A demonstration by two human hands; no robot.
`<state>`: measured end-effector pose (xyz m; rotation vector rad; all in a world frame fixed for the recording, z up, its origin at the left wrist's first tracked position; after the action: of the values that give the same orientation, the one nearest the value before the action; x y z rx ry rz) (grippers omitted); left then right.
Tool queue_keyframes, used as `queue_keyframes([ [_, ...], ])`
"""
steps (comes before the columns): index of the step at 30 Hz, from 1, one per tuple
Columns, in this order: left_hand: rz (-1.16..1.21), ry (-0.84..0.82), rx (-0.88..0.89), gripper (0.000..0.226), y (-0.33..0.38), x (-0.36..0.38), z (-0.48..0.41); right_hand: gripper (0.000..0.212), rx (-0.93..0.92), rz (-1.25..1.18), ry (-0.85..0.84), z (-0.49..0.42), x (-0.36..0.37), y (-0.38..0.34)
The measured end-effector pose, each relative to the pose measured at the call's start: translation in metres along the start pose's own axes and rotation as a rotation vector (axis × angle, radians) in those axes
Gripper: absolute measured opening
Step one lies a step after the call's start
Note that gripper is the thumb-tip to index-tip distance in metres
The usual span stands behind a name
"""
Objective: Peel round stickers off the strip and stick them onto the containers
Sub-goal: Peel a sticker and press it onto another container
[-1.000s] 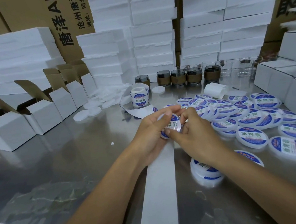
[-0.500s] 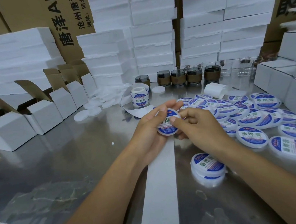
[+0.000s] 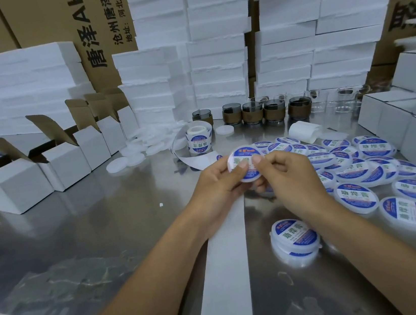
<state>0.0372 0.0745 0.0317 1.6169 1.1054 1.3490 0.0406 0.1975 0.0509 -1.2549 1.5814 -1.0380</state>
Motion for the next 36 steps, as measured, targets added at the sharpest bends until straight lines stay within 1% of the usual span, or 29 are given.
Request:
queue_keyframes([
  [4, -0.074, -0.003, 0.009, 0.027, -0.002, 0.0, 0.001, 0.007, -0.017, 0.018, 0.086, 0.0, -0.005, 0.002],
  [8, -0.131, -0.001, 0.01, 0.029, -0.001, 0.0, 0.001, 0.011, -0.058, 0.026, 0.135, 0.002, -0.008, -0.001],
  [11, -0.212, 0.003, 0.04, 0.043, -0.001, 0.003, 0.003, 0.014, -0.071, 0.087, 0.171, 0.0, -0.011, -0.002],
  [13, -0.229, -0.003, 0.054, 0.047, -0.002, 0.004, 0.003, 0.016, -0.073, 0.11, 0.191, -0.001, -0.013, -0.002],
  [16, -0.222, 0.004, 0.041, 0.044, -0.004, 0.002, 0.002, 0.013, -0.047, 0.098, 0.148, -0.001, -0.01, 0.001],
  [19, -0.23, 0.038, 0.03, 0.033, -0.005, -0.002, 0.001, 0.003, -0.011, 0.089, 0.06, -0.002, -0.004, 0.005],
  [22, -0.23, 0.056, 0.026, 0.024, -0.004, -0.004, 0.001, 0.013, -0.004, 0.096, 0.012, -0.002, -0.001, 0.008],
  [27, -0.208, 0.12, -0.023, 0.016, -0.003, -0.008, -0.001, 0.014, -0.051, 0.079, 0.026, -0.003, -0.003, 0.004],
  [29, -0.201, 0.136, -0.016, 0.016, -0.001, -0.009, -0.002, 0.016, -0.077, 0.076, 0.023, -0.003, -0.003, 0.003],
  [32, -0.174, 0.138, -0.005, 0.017, 0.0, -0.01, -0.002, 0.025, -0.117, 0.106, -0.012, 0.0, 0.0, 0.0],
  [34, -0.165, 0.137, 0.004, 0.016, 0.001, -0.01, -0.001, 0.028, -0.12, 0.112, -0.01, 0.0, 0.0, 0.0],
  [36, -0.184, 0.149, 0.015, 0.02, 0.002, -0.01, 0.0, 0.03, -0.125, 0.118, -0.018, -0.001, 0.0, -0.001],
])
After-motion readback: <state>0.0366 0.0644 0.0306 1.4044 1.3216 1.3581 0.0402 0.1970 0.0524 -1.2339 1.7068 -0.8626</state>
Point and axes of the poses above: each hand's wrist, its own z-axis away from the middle knuckle, its own x-axis out of the palm, y = z × x, the point moved 6 cm from there along -z, towards the middle knuckle, and after that the axes turned 9 degrees about y, right-handed, at the moved point
